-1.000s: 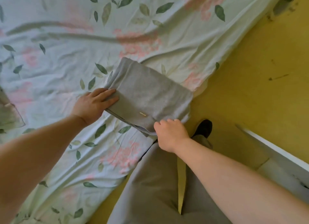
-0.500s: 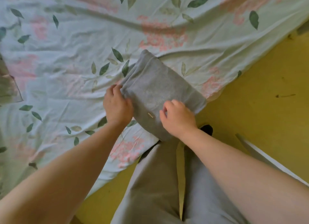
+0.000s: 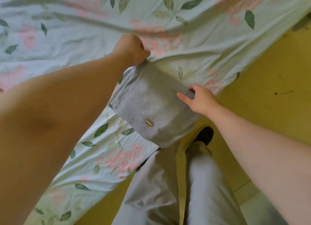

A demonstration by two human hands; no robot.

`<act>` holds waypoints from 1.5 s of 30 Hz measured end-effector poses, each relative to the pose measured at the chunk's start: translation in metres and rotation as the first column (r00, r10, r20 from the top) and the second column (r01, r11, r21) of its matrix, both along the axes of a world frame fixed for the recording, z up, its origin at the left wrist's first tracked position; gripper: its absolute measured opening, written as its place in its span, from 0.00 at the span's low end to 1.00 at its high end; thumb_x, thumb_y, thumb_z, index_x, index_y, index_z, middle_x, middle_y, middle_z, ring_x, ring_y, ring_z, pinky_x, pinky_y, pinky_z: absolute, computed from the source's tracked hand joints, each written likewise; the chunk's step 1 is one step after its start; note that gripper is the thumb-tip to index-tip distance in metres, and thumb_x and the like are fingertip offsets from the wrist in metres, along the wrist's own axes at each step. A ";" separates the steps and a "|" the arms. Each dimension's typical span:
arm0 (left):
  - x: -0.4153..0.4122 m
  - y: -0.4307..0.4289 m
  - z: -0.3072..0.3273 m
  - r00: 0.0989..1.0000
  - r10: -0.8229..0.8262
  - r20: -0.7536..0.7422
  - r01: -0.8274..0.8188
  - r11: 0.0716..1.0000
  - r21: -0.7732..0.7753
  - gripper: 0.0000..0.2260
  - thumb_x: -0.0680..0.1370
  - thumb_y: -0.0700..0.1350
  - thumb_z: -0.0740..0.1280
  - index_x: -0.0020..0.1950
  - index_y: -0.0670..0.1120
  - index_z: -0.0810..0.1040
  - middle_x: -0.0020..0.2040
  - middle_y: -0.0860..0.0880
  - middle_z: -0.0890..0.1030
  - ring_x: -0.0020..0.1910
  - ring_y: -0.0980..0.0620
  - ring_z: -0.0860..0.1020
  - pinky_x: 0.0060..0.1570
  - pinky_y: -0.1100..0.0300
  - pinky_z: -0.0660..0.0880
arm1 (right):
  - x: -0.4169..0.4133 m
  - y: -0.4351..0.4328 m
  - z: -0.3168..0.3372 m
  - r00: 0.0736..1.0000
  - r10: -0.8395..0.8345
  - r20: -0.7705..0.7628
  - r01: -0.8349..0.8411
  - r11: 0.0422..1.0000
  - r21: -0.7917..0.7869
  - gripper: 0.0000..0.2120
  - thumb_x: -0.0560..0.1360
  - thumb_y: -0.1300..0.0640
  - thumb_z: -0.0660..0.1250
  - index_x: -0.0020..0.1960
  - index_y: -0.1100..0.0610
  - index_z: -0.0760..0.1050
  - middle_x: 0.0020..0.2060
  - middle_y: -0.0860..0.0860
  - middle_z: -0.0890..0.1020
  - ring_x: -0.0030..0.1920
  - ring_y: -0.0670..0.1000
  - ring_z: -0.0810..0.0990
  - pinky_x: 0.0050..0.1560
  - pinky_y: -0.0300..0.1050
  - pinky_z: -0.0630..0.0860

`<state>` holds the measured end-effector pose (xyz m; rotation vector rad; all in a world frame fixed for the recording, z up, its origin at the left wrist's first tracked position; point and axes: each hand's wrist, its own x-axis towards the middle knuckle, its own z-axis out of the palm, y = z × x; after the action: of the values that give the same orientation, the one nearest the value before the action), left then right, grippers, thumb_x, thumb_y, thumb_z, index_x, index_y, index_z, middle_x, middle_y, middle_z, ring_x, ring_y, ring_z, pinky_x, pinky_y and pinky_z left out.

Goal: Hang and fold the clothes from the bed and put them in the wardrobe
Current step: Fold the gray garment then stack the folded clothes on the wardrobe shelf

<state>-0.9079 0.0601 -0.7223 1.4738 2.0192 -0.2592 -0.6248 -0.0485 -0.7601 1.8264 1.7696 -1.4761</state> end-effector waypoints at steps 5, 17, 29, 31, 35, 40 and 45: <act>0.013 0.002 0.000 0.995 0.028 -0.098 -0.049 0.975 -0.216 0.15 0.73 0.52 0.71 0.34 0.43 0.75 0.31 0.47 0.78 0.29 0.50 0.76 0.32 0.60 0.75 | -0.003 -0.002 -0.003 1.000 -0.015 0.008 0.015 1.000 -0.026 0.46 0.71 0.22 0.59 0.74 0.56 0.67 0.68 0.55 0.76 0.65 0.58 0.76 0.54 0.49 0.72; -0.005 0.014 -0.002 0.954 0.292 -0.064 -0.299 0.924 -0.237 0.13 0.81 0.44 0.66 0.37 0.45 0.71 0.37 0.48 0.77 0.42 0.46 0.78 0.46 0.54 0.80 | 0.000 -0.016 -0.006 0.999 -0.026 0.036 0.026 1.000 -0.017 0.29 0.73 0.24 0.56 0.50 0.50 0.69 0.42 0.50 0.79 0.42 0.54 0.79 0.41 0.52 0.78; 0.009 -0.122 -0.002 0.863 0.501 0.063 -0.501 0.833 0.233 0.18 0.74 0.53 0.67 0.60 0.46 0.75 0.55 0.46 0.77 0.51 0.46 0.77 0.56 0.52 0.77 | 0.011 -0.028 -0.008 0.993 -0.114 -0.015 0.114 0.993 -0.029 0.24 0.73 0.28 0.64 0.53 0.48 0.68 0.45 0.45 0.78 0.46 0.51 0.79 0.44 0.50 0.78; 0.010 -0.168 0.004 0.579 0.814 0.056 -0.801 0.554 0.227 0.21 0.71 0.52 0.70 0.61 0.45 0.74 0.57 0.47 0.76 0.54 0.46 0.77 0.57 0.49 0.77 | 0.010 -0.031 -0.008 0.986 -0.166 -0.027 0.165 0.985 -0.053 0.24 0.73 0.28 0.65 0.53 0.48 0.68 0.45 0.45 0.78 0.45 0.49 0.79 0.43 0.48 0.77; 0.030 -0.221 0.009 -0.210 0.948 0.240 -0.947 -0.136 -0.290 0.26 0.72 0.53 0.72 0.65 0.44 0.71 0.50 0.48 0.75 0.40 0.50 0.76 0.38 0.55 0.77 | 0.007 -0.032 -0.001 0.922 -0.381 -0.065 0.375 0.923 -0.086 0.22 0.72 0.31 0.70 0.50 0.48 0.69 0.43 0.41 0.76 0.42 0.42 0.76 0.35 0.38 0.69; 0.048 -0.245 0.004 -0.227 0.927 0.298 -0.830 -0.024 -0.558 0.24 0.73 0.52 0.77 0.64 0.49 0.74 0.60 0.50 0.80 0.58 0.50 0.80 0.58 0.53 0.78 | 0.006 -0.045 0.004 0.919 -0.392 -0.048 0.386 0.917 -0.102 0.23 0.74 0.37 0.71 0.57 0.51 0.69 0.46 0.42 0.76 0.48 0.49 0.77 0.44 0.41 0.73; 0.041 -0.233 0.001 -0.314 0.907 0.279 -0.723 -0.038 -0.690 0.23 0.73 0.47 0.79 0.64 0.42 0.79 0.55 0.46 0.86 0.53 0.46 0.86 0.52 0.51 0.81 | 0.005 -0.046 0.008 0.609 -0.793 -0.020 0.708 0.554 -0.439 0.32 0.71 0.51 0.79 0.71 0.53 0.72 0.58 0.50 0.82 0.58 0.54 0.81 0.60 0.54 0.79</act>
<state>-0.8673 -0.1727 -0.7215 -0.5113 1.6214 0.6706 -0.6202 -0.0940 -0.7523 2.3787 0.5616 -2.1870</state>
